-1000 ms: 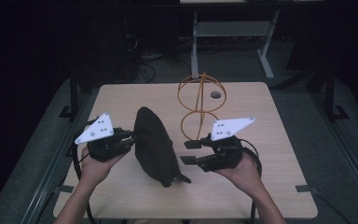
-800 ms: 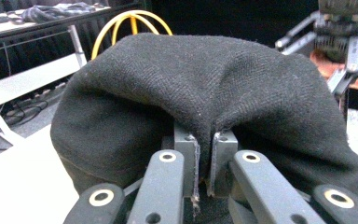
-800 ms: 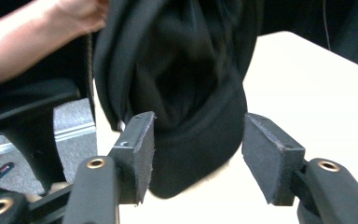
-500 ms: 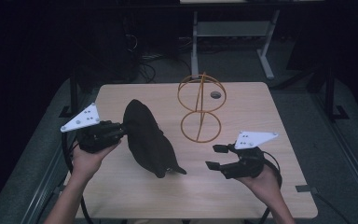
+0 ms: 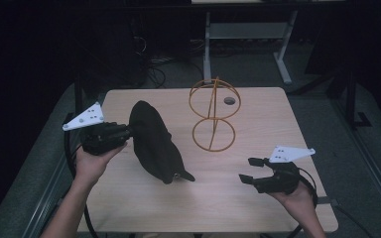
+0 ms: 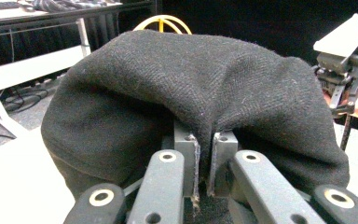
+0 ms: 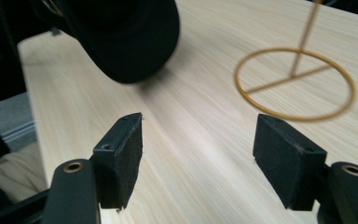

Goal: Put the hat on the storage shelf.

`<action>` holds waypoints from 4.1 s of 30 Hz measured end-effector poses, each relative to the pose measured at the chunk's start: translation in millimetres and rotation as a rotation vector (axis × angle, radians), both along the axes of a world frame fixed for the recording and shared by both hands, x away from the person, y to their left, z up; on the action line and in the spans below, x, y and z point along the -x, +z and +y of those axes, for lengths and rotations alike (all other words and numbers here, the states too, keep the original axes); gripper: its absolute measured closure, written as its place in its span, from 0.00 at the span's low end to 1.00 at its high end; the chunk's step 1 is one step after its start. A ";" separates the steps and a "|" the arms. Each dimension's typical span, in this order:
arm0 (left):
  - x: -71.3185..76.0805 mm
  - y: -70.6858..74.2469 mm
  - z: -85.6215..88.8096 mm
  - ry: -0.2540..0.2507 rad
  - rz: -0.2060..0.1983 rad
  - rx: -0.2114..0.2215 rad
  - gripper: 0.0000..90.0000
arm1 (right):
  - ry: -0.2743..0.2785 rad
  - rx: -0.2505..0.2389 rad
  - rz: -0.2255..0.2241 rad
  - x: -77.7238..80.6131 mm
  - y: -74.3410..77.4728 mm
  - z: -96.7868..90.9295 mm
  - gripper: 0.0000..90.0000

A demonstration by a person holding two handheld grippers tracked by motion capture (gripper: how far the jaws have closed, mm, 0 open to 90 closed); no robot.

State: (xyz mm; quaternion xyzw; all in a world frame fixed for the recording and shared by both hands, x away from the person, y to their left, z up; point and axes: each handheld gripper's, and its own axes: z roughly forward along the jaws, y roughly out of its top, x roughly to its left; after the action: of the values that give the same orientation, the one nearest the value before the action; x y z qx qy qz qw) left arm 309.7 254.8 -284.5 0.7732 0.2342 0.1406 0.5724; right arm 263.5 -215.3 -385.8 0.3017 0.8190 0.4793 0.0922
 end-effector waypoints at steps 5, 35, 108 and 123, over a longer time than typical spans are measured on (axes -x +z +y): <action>-7.4 7.1 -2.2 0.003 0.004 -0.002 0.95 | -0.038 0.014 0.008 -2.1 -8.0 -13.4 0.35; -61.4 35.5 -9.4 0.050 0.040 0.006 0.95 | -0.141 0.049 0.020 -9.7 -33.3 -49.0 0.32; -178.4 71.0 -214.5 -0.100 0.228 -0.245 0.64 | -0.164 -0.038 0.020 -12.6 -36.1 -61.4 0.31; -154.9 78.2 -194.6 -0.097 0.188 -0.266 0.56 | -0.187 -0.037 0.011 -12.0 -37.0 -59.0 0.30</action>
State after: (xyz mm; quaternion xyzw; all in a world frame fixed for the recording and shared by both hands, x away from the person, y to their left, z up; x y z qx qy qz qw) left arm 464.6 60.2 -206.2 0.8623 0.2284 0.0693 0.4467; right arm 275.5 -274.3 -422.8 0.3812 0.7787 0.4819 0.1265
